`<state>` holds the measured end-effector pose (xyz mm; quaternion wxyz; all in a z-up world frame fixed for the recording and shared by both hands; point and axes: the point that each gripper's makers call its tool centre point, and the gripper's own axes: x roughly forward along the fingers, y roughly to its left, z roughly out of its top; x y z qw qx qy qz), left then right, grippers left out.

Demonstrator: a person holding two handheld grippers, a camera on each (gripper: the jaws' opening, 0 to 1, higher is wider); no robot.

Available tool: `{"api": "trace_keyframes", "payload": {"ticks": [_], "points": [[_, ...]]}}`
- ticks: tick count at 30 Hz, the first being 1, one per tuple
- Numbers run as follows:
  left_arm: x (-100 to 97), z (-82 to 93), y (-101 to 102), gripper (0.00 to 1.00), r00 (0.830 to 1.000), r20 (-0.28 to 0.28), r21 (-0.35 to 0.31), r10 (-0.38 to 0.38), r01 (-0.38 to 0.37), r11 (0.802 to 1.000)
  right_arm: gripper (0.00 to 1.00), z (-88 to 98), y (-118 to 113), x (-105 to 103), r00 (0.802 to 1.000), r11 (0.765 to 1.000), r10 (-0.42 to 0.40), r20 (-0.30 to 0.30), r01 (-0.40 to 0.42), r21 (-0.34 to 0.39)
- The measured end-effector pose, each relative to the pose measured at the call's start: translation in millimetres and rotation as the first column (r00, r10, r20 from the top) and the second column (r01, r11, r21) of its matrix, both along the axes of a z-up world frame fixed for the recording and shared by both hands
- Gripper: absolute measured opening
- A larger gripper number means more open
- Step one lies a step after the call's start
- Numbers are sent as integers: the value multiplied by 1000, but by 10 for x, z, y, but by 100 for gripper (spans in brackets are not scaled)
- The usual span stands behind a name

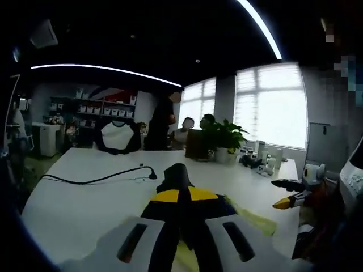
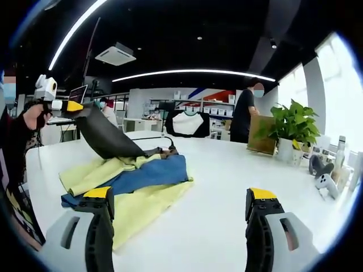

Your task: Fold the garment on the visible template until the final outline fits inside the template.

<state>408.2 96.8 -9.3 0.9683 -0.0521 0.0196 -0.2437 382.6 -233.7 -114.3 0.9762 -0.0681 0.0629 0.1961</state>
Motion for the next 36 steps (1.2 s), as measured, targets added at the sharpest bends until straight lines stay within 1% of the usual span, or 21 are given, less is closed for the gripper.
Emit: {"api": "trace_keyframes", "payload": {"ticks": [4, 7, 10, 13, 17, 21, 25, 30, 33, 36], "points": [[67, 97, 130, 2, 999, 22, 30, 29, -30, 999, 99, 1, -5, 32, 1000, 1000, -2, -2, 2, -1], [134, 193, 264, 2, 997, 41, 63, 61, -64, 996, 99, 18, 1, 51, 1000, 1000, -1, 1, 1, -2], [194, 286, 392, 2, 994, 58, 83, 90, -95, 992, 99, 36, 8, 69, 1000, 1000, 0, 4, 0, -3], [270, 377, 561, 2, 988, 80, 121, 132, -141, 983, 99, 43, 11, 86, 1000, 1000, 1, 5, -1, -5], [360, 423, 705, 2, 982, 87, 157, 167, -179, 971, 99, 51, 17, 102, 1000, 1000, 4, 5, -4, -6], [458, 434, 888, 2, 974, 86, 191, 211, -224, 956, 99, 39, 10, 120, 1000, 1000, 3, 0, -3, -5], [571, 432, 1111, 2, 960, 89, 235, 264, -278, 931, 99, 38, 2, 134, 1000, 1000, 3, -4, -3, -4], [676, 411, 1348, 2, 945, 81, 245, 317, -327, 913, 99, 43, -12, 157, 1000, 1000, 2, -4, -2, -6], [736, 367, 1501, 2, 932, 73, 258, 355, -362, 896, 99, 36, -17, 177, 1000, 1000, 1, -7, -1, -7], [787, 297, 1614, 2, 923, 57, 267, 381, -382, 885, 99, 31, -15, 188, 1000, 1000, 3, -10, -3, -6]]}}
